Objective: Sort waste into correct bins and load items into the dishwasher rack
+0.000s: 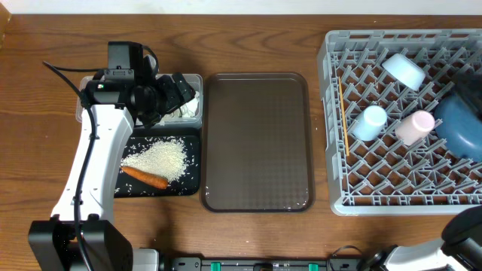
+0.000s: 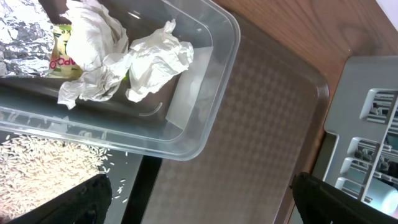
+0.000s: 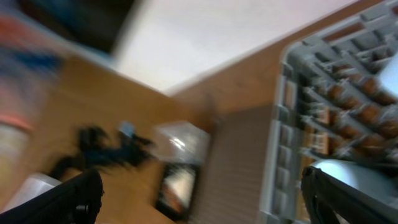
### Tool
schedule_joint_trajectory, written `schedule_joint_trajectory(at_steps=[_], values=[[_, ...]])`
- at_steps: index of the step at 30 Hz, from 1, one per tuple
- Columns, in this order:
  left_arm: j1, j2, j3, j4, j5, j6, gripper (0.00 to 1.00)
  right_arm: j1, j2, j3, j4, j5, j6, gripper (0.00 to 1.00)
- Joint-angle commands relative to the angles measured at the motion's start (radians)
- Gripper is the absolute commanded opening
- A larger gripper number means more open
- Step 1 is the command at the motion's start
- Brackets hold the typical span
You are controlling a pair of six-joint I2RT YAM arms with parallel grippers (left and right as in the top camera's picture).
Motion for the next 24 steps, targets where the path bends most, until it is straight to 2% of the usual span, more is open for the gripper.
schedule_joint_trajectory(at_steps=[1, 2, 5, 9, 12, 15, 24], values=[[0.006, 0.002, 0.000, -0.002, -0.009, 0.017, 0.95, 0.138, -0.031, 0.128, 0.081, 0.430, 0.310, 0.99], [0.006, 0.002, 0.000, -0.002, -0.009, 0.017, 0.95, 0.196, -0.037, 0.157, 0.116, 0.591, 0.397, 0.99], [0.006, 0.002, 0.000, -0.002, -0.009, 0.017, 0.95, 0.344, -0.049, 0.193, 0.177, 0.930, 0.533, 0.99], [0.006, 0.002, 0.000, -0.002, -0.009, 0.017, 0.95, 0.504, -0.046, 0.189, 0.215, 1.138, 0.575, 0.99], [0.006, 0.002, 0.000, -0.002, -0.009, 0.017, 0.95, 0.585, -0.044, 0.177, 0.215, 1.221, 0.575, 0.99], [0.006, 0.002, 0.000, -0.002, -0.009, 0.017, 0.95, 0.625, -0.044, 0.176, 0.211, 1.223, 0.575, 0.99], [0.006, 0.002, 0.000, -0.002, -0.009, 0.018, 0.95, 0.651, -0.044, 0.176, 0.211, 1.223, 0.575, 0.99]])
